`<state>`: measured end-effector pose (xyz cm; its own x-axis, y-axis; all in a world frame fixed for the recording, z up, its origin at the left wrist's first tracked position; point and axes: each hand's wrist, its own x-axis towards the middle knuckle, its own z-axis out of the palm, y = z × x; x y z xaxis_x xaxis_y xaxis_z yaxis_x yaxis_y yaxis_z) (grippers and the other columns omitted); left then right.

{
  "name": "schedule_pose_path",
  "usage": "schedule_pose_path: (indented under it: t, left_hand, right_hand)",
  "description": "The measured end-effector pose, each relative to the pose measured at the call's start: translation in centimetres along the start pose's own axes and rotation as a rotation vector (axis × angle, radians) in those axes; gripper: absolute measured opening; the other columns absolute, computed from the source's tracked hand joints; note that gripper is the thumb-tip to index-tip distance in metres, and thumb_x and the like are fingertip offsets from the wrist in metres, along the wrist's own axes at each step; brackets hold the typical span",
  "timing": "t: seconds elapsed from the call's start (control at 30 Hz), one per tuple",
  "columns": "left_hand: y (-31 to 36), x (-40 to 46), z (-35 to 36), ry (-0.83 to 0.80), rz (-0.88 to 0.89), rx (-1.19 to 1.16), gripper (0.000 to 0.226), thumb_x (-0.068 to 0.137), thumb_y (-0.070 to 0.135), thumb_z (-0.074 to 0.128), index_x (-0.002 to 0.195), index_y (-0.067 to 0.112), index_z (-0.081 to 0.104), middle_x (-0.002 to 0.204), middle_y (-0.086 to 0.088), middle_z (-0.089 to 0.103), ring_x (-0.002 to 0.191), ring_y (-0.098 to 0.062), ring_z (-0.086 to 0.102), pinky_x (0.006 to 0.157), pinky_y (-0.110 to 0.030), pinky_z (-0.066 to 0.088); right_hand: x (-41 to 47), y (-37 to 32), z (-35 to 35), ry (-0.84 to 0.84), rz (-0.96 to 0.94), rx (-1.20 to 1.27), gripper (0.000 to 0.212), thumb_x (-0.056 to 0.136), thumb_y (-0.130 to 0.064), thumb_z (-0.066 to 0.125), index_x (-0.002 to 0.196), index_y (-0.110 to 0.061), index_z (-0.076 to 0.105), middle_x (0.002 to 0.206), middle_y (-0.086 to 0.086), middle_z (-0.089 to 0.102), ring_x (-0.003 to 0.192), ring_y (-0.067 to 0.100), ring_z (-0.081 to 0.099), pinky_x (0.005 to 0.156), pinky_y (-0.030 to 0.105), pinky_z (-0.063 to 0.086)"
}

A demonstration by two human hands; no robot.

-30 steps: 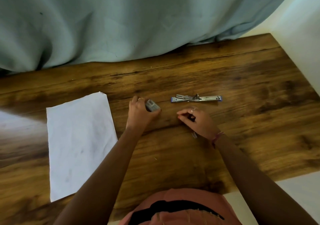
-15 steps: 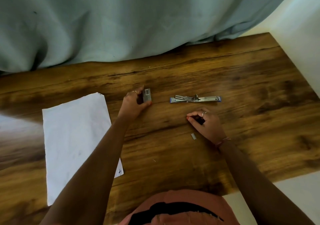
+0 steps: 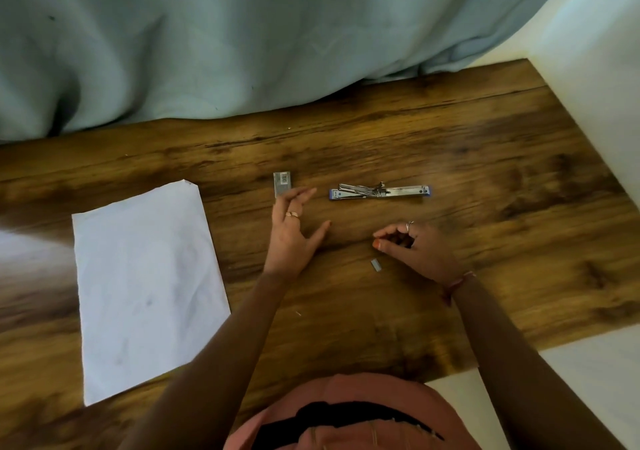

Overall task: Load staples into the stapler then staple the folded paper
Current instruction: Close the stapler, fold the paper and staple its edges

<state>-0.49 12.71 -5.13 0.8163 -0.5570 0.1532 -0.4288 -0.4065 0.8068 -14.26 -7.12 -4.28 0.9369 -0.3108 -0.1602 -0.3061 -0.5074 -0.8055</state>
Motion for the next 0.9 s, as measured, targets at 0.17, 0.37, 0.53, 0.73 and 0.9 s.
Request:
schedule_pose_path:
  t: [0.17, 0.37, 0.53, 0.73, 0.9]
  left_hand:
    - [1.3, -0.3, 1.9, -0.026, -0.021, -0.042, 0.066, 0.081, 0.021, 0.075, 0.140, 0.017, 0.044, 0.137, 0.005, 0.034, 0.127, -0.011, 0.040, 0.109, -0.038, 0.038]
    - [2.6, 1.4, 3.1, -0.033, -0.068, -0.042, 0.076, 0.080, 0.025, 0.075, 0.144, 0.025, 0.033, 0.142, 0.003, 0.030, 0.129, -0.003, 0.030, 0.111, -0.027, 0.029]
    - [4.0, 4.0, 4.3, -0.042, -0.132, 0.039, 0.091, 0.076, 0.034, 0.078, 0.148, 0.021, 0.023, 0.146, -0.003, 0.024, 0.131, -0.012, 0.025, 0.108, -0.030, 0.027]
    - [4.2, 4.6, 6.0, -0.117, -0.366, 0.106, 0.102, 0.073, 0.036, 0.080, 0.149, 0.014, 0.016, 0.147, -0.013, 0.022, 0.134, -0.030, 0.021, 0.110, -0.040, 0.024]
    - [2.9, 4.4, 5.8, -0.150, -0.344, 0.175, 0.076, 0.082, 0.030, 0.073, 0.145, 0.018, 0.032, 0.144, -0.010, 0.029, 0.132, -0.029, 0.025, 0.110, -0.044, 0.028]
  right_hand:
    - [-1.4, 0.9, -1.1, -0.226, 0.006, -0.070, 0.038, 0.076, -0.038, 0.074, 0.111, -0.039, 0.061, 0.107, -0.020, 0.056, 0.094, -0.008, 0.054, 0.075, 0.007, 0.042]
    - [-1.7, 0.1, 0.4, -0.110, -0.028, -0.257, 0.035, 0.080, -0.046, 0.068, 0.110, -0.028, 0.065, 0.093, -0.020, 0.043, 0.082, -0.001, 0.050, 0.071, 0.007, 0.038]
    - [-1.5, -0.2, 0.9, -0.054, -0.078, -0.278, 0.022, 0.083, -0.030, 0.069, 0.101, -0.017, 0.070, 0.095, -0.006, 0.057, 0.070, -0.007, 0.046, 0.065, 0.001, 0.032]
    - [-1.0, 0.1, 0.0, -0.107, -0.025, -0.214, 0.015, 0.082, -0.023, 0.070, 0.096, -0.017, 0.071, 0.098, -0.001, 0.068, 0.084, 0.000, 0.055, 0.073, 0.001, 0.035]
    - [-0.9, 0.9, -1.1, -0.069, 0.127, 0.064, 0.013, 0.084, -0.021, 0.068, 0.096, -0.027, 0.068, 0.092, -0.011, 0.066, 0.081, -0.001, 0.061, 0.071, 0.010, 0.048]
